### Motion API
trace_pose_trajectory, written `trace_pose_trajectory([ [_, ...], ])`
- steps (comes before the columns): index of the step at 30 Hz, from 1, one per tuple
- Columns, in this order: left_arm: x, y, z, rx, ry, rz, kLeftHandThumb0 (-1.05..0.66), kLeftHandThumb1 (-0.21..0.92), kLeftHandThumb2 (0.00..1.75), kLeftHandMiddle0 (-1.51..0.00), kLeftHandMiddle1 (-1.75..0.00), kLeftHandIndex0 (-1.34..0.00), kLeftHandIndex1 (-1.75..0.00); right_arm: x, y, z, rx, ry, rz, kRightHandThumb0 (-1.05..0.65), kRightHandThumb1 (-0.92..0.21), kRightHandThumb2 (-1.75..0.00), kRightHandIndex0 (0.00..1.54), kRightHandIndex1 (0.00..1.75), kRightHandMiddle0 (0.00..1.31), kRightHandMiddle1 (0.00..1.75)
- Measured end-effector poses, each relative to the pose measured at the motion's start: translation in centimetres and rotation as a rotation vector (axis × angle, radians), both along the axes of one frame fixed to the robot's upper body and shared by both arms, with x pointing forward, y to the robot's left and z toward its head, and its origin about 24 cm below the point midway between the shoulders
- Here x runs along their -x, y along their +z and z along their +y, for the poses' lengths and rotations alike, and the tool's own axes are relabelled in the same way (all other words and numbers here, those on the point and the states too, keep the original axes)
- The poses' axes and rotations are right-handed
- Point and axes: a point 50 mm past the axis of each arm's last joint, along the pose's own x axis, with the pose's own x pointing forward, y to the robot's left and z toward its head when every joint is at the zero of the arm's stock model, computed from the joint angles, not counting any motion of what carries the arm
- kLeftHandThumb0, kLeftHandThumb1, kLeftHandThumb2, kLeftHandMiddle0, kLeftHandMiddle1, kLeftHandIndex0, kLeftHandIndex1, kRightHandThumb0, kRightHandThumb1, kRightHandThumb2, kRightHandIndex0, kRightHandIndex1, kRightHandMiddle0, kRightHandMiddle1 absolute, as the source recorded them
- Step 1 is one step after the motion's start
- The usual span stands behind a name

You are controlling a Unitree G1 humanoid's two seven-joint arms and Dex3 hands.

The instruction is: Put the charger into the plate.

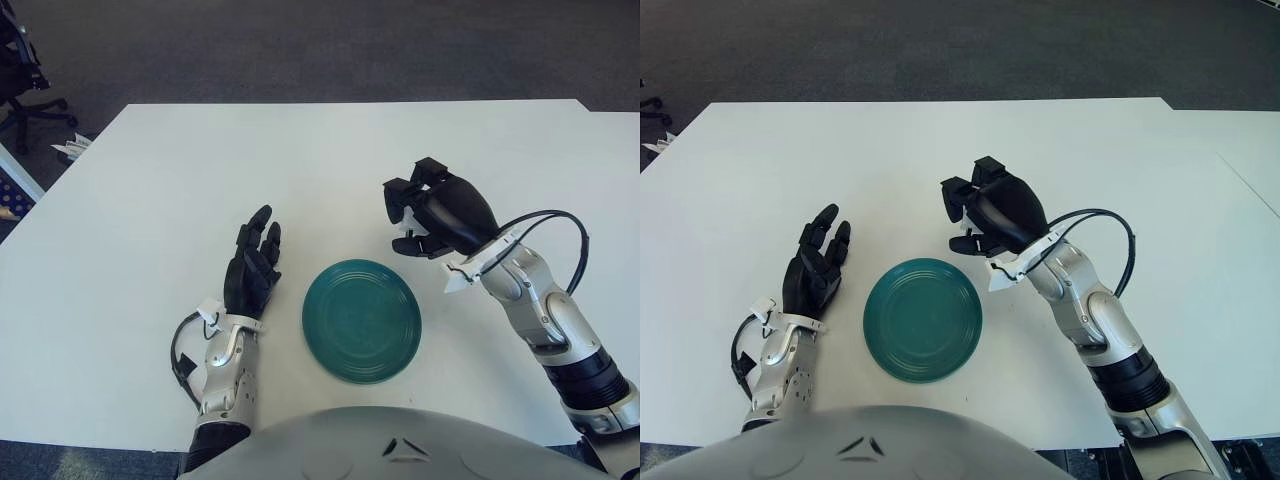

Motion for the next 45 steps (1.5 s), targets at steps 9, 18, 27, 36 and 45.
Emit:
trace_pose_trajectory([
  [9,0.0,0.0,-0.2,-0.005,-0.005,-0.004,-1.05,0.92,1.02,-0.2,0.0,-0.05,-0.68,1.7,0.3,3.0,0.037,0.098,0.081,-0.46,-0.38,-1.24,1.19,1.75,0.56,1.75],
  [18,0.1,0.1,-0.7,-0.015,-0.014,-0.01,-1.05,0.92,1.02,-0.2,0.0,-0.05,-0.68,4.1,0.6,4.0,0.098,0.192,0.076,-0.43,-0.5,-1.08,1.05,1.75,0.47,1.75],
  [27,0.3,0.1,-1.1,-0.022,-0.016,-0.005,-1.05,0.92,1.02,-0.2,0.0,-0.04,-0.68,4.7,0.2,3.4,0.116,0.232,0.06,-0.41,-0.57,-1.0,0.98,1.75,0.42,1.75],
  [36,0.3,0.1,-1.4,-0.027,-0.019,-0.004,-1.05,0.92,1.02,-0.2,0.0,-0.04,-0.68,4.8,-0.4,3.6,0.128,0.256,0.077,-0.41,-0.55,-1.02,0.99,1.75,0.43,1.75],
  [45,0.3,0.1,-1.5,-0.027,-0.014,-0.003,-1.05,0.92,1.02,-0.2,0.0,-0.04,-0.68,5.1,-1.2,3.6,0.183,0.258,0.154,-0.43,-0.48,-1.11,1.05,1.75,0.48,1.75],
])
